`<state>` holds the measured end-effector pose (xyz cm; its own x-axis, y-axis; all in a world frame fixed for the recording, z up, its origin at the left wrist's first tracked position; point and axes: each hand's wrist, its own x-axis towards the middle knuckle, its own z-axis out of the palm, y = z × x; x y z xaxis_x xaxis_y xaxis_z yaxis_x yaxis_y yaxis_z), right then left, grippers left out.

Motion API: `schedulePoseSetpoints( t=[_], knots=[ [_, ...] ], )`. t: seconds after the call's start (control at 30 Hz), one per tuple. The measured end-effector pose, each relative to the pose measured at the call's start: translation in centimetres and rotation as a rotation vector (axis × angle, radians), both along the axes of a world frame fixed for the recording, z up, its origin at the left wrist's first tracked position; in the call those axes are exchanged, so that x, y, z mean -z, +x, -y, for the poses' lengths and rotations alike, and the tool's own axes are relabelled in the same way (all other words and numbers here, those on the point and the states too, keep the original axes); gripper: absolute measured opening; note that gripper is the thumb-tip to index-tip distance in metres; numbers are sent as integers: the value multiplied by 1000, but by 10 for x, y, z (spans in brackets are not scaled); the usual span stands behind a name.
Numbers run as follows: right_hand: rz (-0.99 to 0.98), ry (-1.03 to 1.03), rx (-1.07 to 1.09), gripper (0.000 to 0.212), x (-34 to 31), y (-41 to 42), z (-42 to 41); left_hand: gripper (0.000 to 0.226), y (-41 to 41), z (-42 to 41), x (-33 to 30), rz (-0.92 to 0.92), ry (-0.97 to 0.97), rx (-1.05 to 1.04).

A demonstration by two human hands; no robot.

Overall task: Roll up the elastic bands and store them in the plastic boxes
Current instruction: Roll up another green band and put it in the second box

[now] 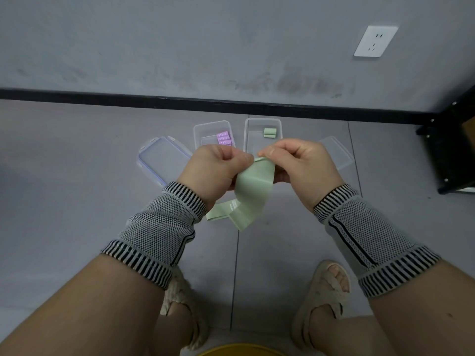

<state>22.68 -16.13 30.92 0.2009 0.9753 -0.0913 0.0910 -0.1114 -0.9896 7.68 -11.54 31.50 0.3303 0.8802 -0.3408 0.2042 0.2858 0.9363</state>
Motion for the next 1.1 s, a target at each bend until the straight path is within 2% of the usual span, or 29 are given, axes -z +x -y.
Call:
schedulePoseSetpoints(
  t=[0.27,0.73,0.93,1.1],
  knots=[
    [-163,-172,-21,11,-1,1,0,15,3,0,0,47,25,16],
    [-136,-96,-26,22,4,-1,-3,18,3,-1,1,160,-180,-13],
    [-88,-97,5,22,6,-1,-3,9,5,0,3,156,-190,-16],
    [-274,-157,1,7,4,-2,-2,16,6,-1,2,131,-139,-26]
  ],
)
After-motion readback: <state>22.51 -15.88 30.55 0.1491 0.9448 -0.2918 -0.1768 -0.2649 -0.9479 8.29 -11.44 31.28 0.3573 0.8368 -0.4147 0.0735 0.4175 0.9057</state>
